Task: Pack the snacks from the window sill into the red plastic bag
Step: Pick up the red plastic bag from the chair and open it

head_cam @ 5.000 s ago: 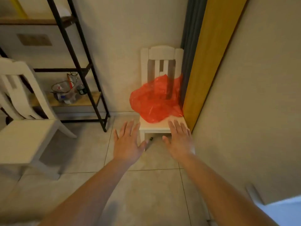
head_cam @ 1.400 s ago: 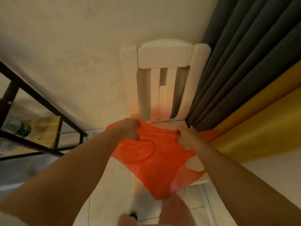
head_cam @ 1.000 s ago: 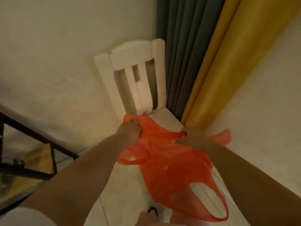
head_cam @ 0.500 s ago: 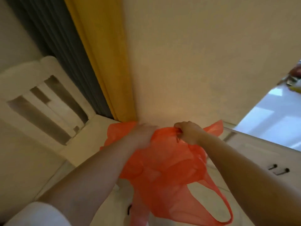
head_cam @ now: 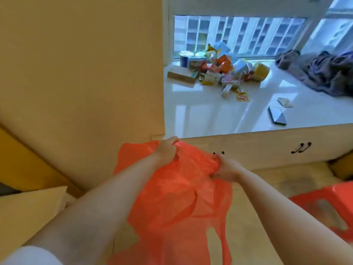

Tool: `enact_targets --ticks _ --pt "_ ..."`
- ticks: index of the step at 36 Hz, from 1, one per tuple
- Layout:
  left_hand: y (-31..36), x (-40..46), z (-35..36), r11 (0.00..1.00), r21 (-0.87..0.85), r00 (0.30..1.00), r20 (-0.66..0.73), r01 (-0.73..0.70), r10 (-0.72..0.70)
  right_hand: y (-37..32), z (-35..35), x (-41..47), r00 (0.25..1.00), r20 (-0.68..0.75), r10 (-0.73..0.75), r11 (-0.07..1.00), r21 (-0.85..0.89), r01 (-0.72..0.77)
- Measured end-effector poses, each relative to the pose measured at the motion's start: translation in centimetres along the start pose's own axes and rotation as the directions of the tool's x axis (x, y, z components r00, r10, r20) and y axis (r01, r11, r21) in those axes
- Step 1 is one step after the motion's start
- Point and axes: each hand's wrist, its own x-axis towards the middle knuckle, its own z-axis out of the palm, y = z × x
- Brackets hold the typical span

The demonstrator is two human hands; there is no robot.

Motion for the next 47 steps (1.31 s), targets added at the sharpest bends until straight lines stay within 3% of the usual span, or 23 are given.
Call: enact_targets --ticks 3,7,10,14,16,19,22,24,28,37,42,47 --pt "2.5 2.4 1.7 0.994 -0.108 0.999 0.035 -0.029 0.033 2.0 -1.8 0.4 1.000 -0.003 0.004 0.979 0.203 -0.003" --pt "5.6 6.2 3.1 0.975 -0.216 0.990 0.115 -0.060 0.087 3.6 -3.7 3.0 1.000 -0.020 -0.006 0.977 0.211 0.010" --pt "7.7 9.8 3.4 0.972 -0.194 0.978 0.130 -0.134 0.161 3.7 -6.2 5.5 0.998 -0.066 0.024 0.977 0.213 -0.010" --pt "11.2 14.8 2.2 0.955 -0.183 0.963 0.096 -0.232 0.252 3.9 -11.1 9.8 0.975 -0.195 0.108 0.913 0.407 -0.019" --pt "13.0 17.6 1.2 0.941 -0.108 0.942 0.067 -0.321 0.329 3.8 -14.4 11.7 0.942 -0.284 0.178 0.893 0.450 -0.033" --pt "14.8 22.0 -0.4 0.882 0.134 0.891 0.009 -0.452 0.455 3.2 -19.1 13.8 0.871 -0.435 0.229 0.876 0.483 0.011" --pt "16.0 25.4 -1.4 0.782 0.359 0.835 -0.012 -0.509 0.549 2.9 -22.2 15.5 0.806 -0.554 0.210 0.878 0.469 0.094" --pt "16.5 27.2 -1.6 0.686 0.519 0.819 0.048 -0.510 0.572 3.1 -23.5 16.8 0.788 -0.589 0.181 0.893 0.434 0.119" --pt "16.3 30.9 -1.2 0.420 0.804 0.838 0.168 -0.421 0.518 4.1 -25.5 19.3 0.797 -0.594 0.110 0.934 0.335 0.121" --pt "14.7 39.2 2.2 0.067 0.962 0.939 0.241 -0.264 0.247 8.6 -29.0 29.6 0.860 -0.499 -0.107 0.992 -0.114 0.057" --pt "14.7 43.6 3.5 0.048 0.970 0.966 0.233 -0.240 0.110 10.3 -31.6 35.7 0.885 -0.398 -0.241 0.921 -0.382 0.079" --pt "14.9 47.7 5.0 0.193 0.969 0.985 0.164 -0.152 -0.050 11.9 -33.6 41.7 0.904 -0.287 -0.318 0.833 -0.539 0.122"
